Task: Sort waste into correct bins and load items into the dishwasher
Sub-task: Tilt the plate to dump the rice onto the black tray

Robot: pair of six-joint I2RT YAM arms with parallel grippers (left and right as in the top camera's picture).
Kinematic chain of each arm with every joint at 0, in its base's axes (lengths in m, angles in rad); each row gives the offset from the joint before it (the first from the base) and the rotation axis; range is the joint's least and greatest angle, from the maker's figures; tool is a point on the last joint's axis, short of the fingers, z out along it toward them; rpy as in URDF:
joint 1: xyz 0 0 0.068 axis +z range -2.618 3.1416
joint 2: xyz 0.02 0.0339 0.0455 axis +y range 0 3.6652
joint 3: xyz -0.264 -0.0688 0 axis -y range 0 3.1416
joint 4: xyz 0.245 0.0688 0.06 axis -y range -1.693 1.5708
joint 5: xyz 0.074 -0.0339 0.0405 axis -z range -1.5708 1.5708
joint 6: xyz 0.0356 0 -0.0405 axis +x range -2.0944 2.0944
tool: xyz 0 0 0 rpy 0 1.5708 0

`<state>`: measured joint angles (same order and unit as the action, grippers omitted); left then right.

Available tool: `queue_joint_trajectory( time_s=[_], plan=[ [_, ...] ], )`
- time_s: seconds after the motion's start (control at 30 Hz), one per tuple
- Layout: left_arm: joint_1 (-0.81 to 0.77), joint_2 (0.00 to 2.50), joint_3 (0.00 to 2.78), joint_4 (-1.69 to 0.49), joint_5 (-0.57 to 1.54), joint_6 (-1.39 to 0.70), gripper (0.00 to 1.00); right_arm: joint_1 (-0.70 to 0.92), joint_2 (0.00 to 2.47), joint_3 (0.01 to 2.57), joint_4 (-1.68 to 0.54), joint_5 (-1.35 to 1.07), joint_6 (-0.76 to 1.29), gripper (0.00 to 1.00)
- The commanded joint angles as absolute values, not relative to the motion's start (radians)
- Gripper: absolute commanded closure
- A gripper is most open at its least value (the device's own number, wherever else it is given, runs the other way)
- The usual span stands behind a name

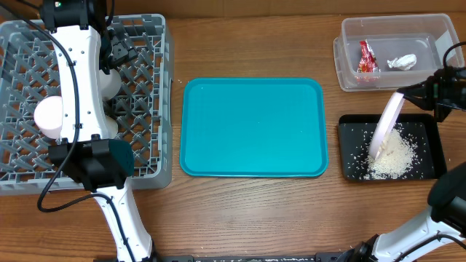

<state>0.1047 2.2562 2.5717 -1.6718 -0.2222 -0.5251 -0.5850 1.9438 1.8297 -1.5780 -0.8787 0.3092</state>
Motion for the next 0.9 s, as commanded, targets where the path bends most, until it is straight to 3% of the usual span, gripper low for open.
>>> queue_joint_trajectory(
  time_s=[0.0, 0.37, 0.5, 0.67, 0.87],
  plan=[
    [0.099, 2.257, 2.574, -1.67, -0.242, -0.527, 0.0, -0.607, 1.909, 1.859, -1.567, -0.907, 0.307, 0.96],
    [0.099, 2.257, 2.574, -1.67, -0.242, -0.527, 0.0, -0.629, 1.913, 1.859, -1.582, -0.873, 0.231, 0.96],
    [0.099, 2.257, 2.574, -1.67, -0.242, -0.527, 0.0, -0.63, 1.913, 1.859, -1.601, -1.004, 0.11, 0.96],
    [0.099, 2.257, 2.574, -1.67, -0.242, -0.527, 0.0, -0.63, 1.915, 1.859, -1.613, -1.022, 0.1, 0.96],
    [0.099, 2.257, 2.574, -1.67, -0.242, -0.527, 0.0, -0.63, 1.919, 1.859, -1.59, -0.953, 0.078, 0.96]
  ],
)
